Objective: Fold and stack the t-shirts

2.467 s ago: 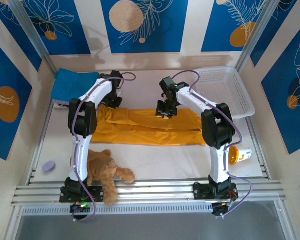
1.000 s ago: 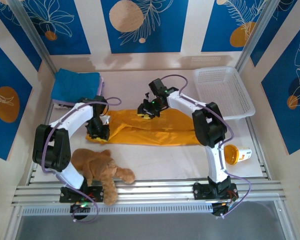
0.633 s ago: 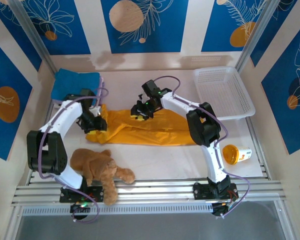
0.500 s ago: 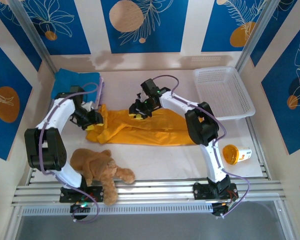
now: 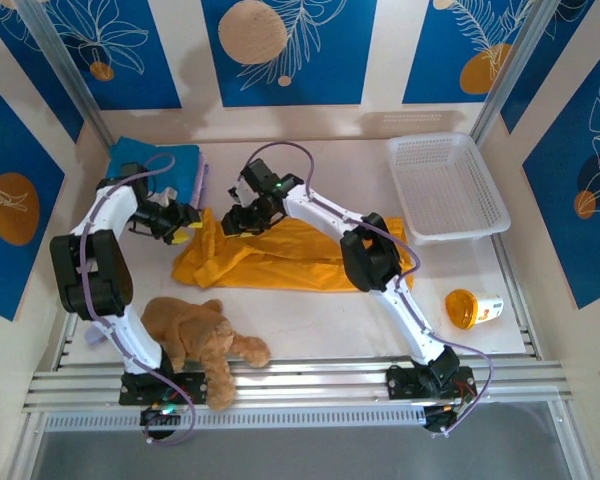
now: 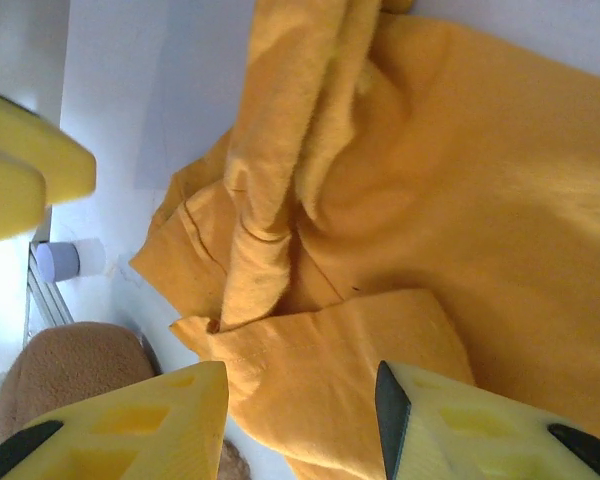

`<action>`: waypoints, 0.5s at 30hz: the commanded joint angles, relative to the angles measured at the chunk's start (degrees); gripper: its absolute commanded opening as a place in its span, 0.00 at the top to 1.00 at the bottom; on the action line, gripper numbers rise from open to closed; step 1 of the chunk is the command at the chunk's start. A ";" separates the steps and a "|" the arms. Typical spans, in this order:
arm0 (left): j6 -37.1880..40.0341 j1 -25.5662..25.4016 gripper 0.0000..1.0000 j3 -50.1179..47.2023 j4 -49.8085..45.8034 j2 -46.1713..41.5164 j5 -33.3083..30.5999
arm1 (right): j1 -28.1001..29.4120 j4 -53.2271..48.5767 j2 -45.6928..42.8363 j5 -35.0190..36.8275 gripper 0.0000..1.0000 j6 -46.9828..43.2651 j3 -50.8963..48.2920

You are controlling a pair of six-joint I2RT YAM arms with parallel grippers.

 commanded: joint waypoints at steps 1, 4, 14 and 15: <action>1.13 1.96 0.48 2.27 -1.59 1.07 1.74 | 0.29 -3.89 3.41 -0.40 0.55 -4.08 4.43; 1.74 2.69 0.48 2.21 -1.91 1.28 2.08 | 0.89 -6.67 5.49 1.39 0.54 -5.62 7.63; 2.70 3.31 0.50 1.50 -1.82 1.50 2.39 | 2.49 -8.48 6.28 4.87 0.53 -10.31 8.56; 2.82 3.38 0.50 1.55 -1.90 1.50 2.46 | 2.57 -8.66 6.20 4.29 0.54 -10.64 8.49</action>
